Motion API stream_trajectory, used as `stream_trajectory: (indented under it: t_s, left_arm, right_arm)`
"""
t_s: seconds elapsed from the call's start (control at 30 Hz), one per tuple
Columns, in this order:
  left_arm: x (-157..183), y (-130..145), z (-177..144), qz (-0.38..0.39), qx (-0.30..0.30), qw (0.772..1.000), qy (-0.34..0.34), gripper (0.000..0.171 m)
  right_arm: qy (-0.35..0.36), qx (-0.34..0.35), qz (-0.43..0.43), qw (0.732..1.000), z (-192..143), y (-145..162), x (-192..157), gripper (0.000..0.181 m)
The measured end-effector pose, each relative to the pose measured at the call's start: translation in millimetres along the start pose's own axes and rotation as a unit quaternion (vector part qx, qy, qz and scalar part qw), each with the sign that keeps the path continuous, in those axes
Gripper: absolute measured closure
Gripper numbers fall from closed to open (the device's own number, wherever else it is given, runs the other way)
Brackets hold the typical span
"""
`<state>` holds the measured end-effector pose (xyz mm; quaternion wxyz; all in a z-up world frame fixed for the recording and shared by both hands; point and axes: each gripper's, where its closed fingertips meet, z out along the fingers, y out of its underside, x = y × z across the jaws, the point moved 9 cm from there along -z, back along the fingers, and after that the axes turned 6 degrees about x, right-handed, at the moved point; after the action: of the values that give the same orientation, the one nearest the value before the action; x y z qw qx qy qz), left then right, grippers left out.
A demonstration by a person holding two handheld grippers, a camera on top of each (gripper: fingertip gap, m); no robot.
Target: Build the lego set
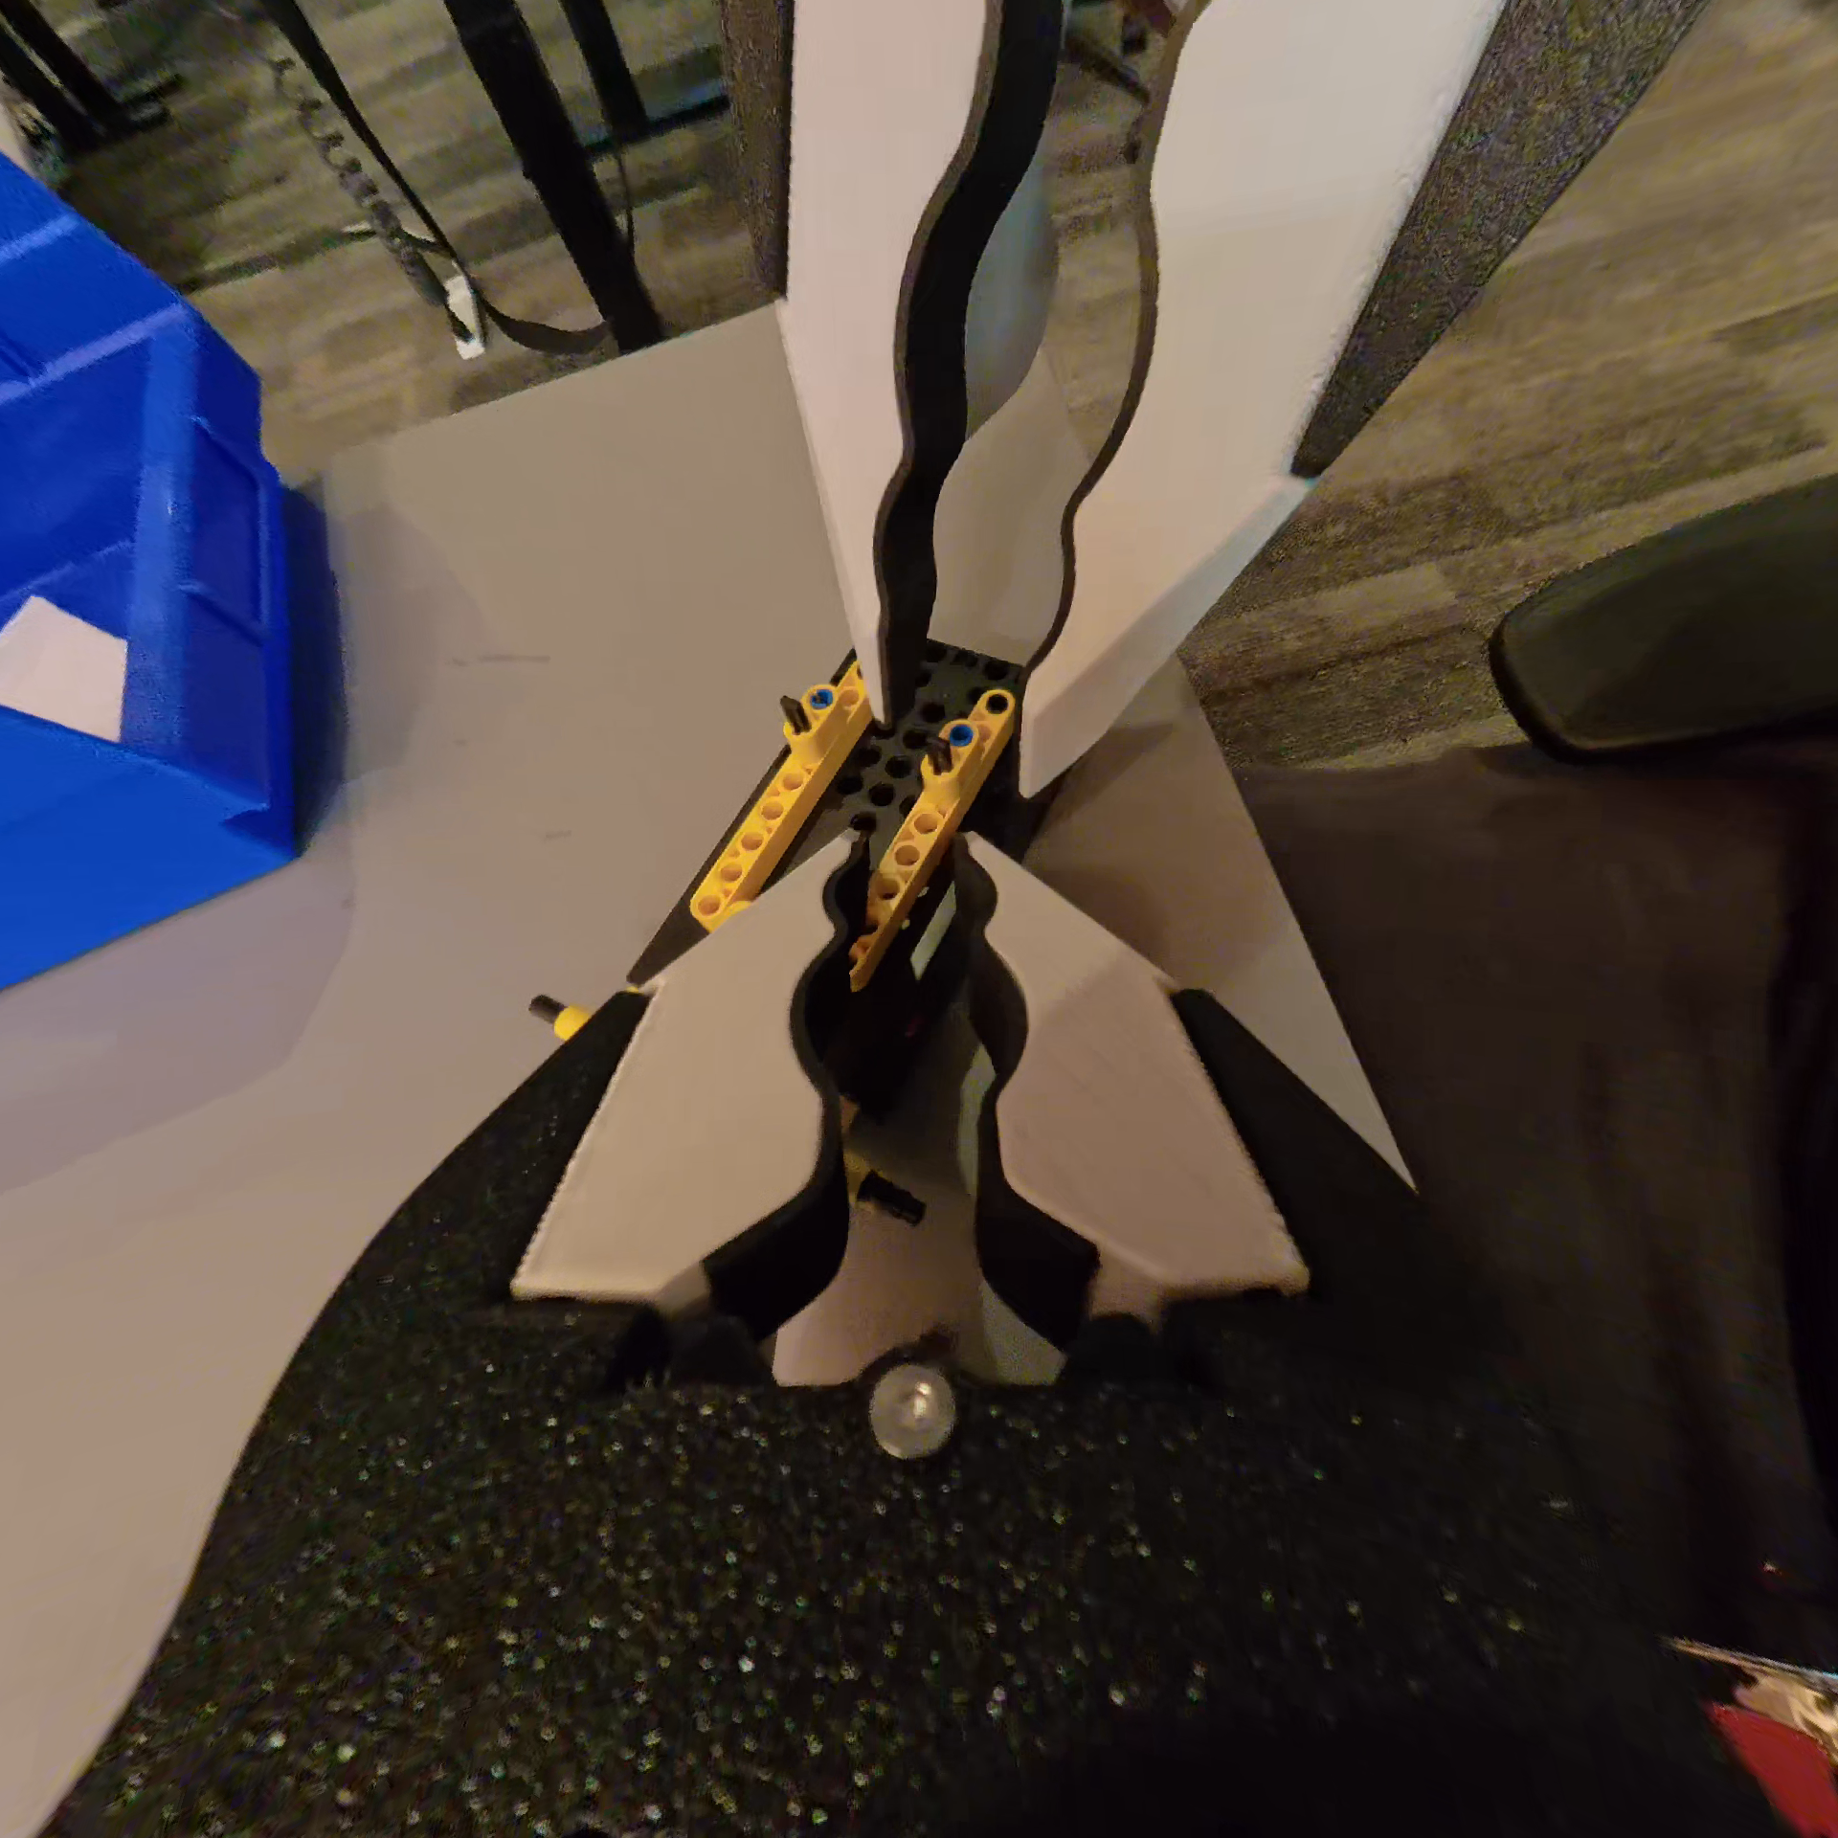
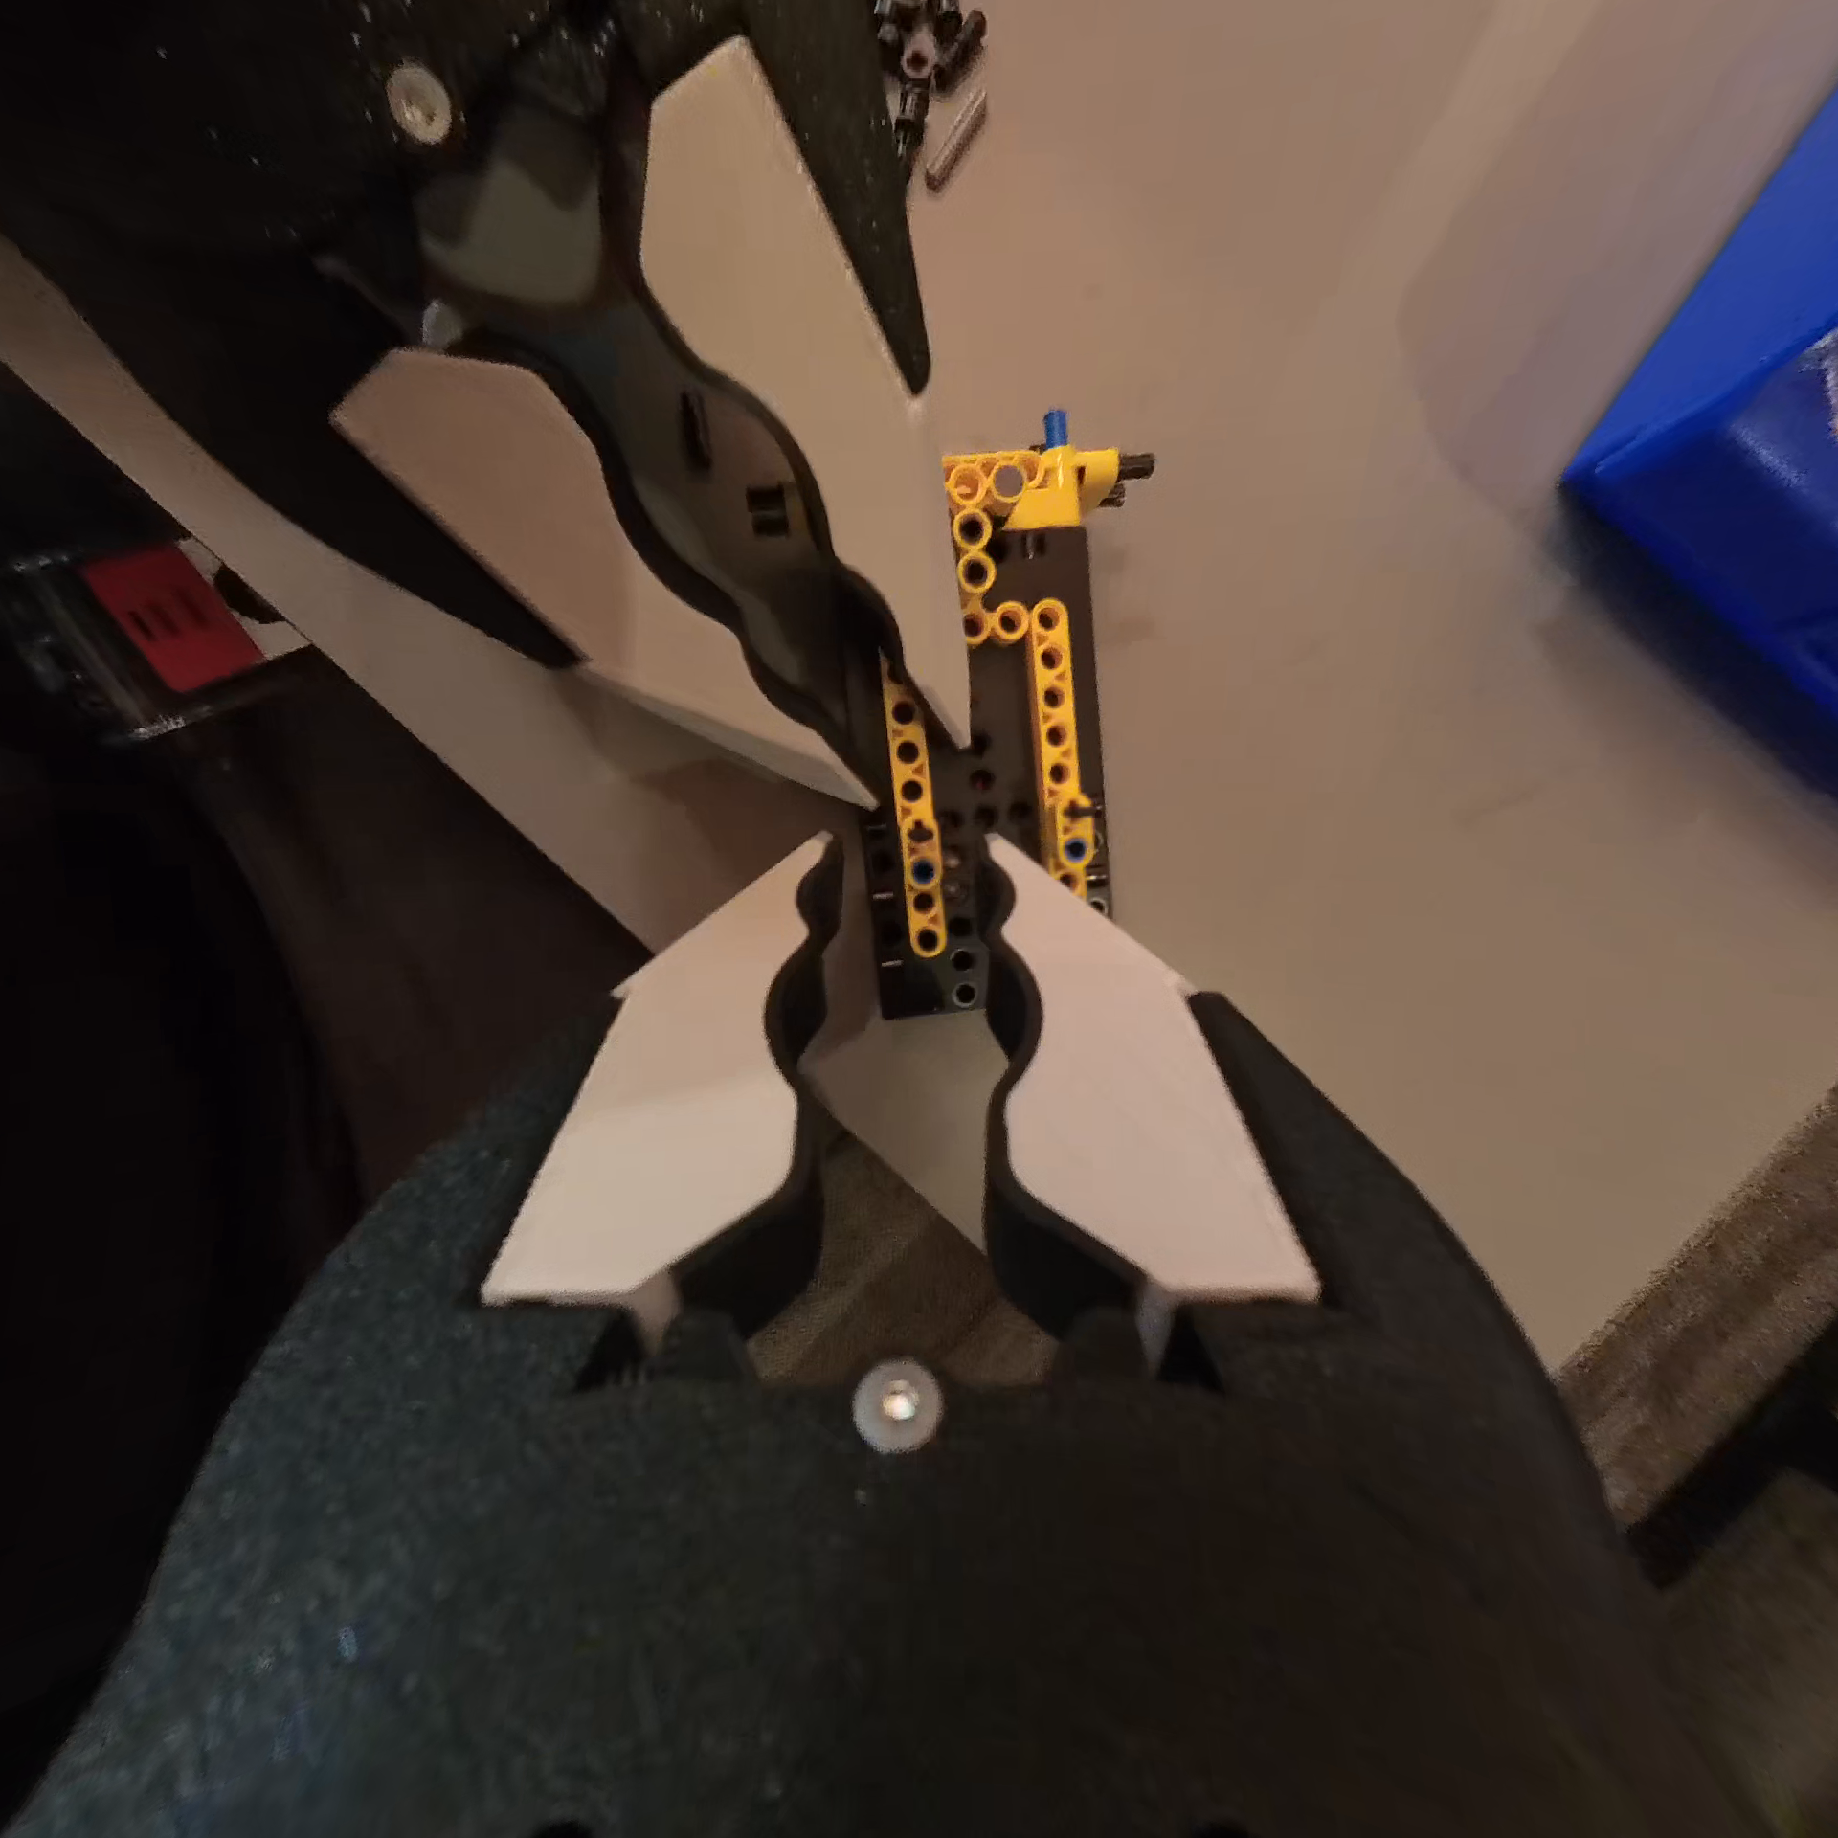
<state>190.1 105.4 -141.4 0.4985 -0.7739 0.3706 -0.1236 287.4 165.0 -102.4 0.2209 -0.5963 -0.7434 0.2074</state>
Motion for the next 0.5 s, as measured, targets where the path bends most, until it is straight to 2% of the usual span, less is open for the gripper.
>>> stream_trajectory:
  t_s: [0.23,0.37,0.5]
  left_arm:
    - [-8,9,-16,-0.003,-0.007,1.000,-0.006,0.156]
    - [-12,11,-17,-0.035,-0.007,0.999,0.020,0.159]
    - [-11,8,-16,-0.026,-0.032,0.999,0.018,0.161]
  right_arm:
    - [-0.024,-0.023,-0.042,0.999,11,-2,3,0.173]
    - [-0.040,-0.037,-0.052,0.997,17,-4,3,0.174]
    - [-0.059,-0.054,-0.022,0.997,19,-7,7,0.175]
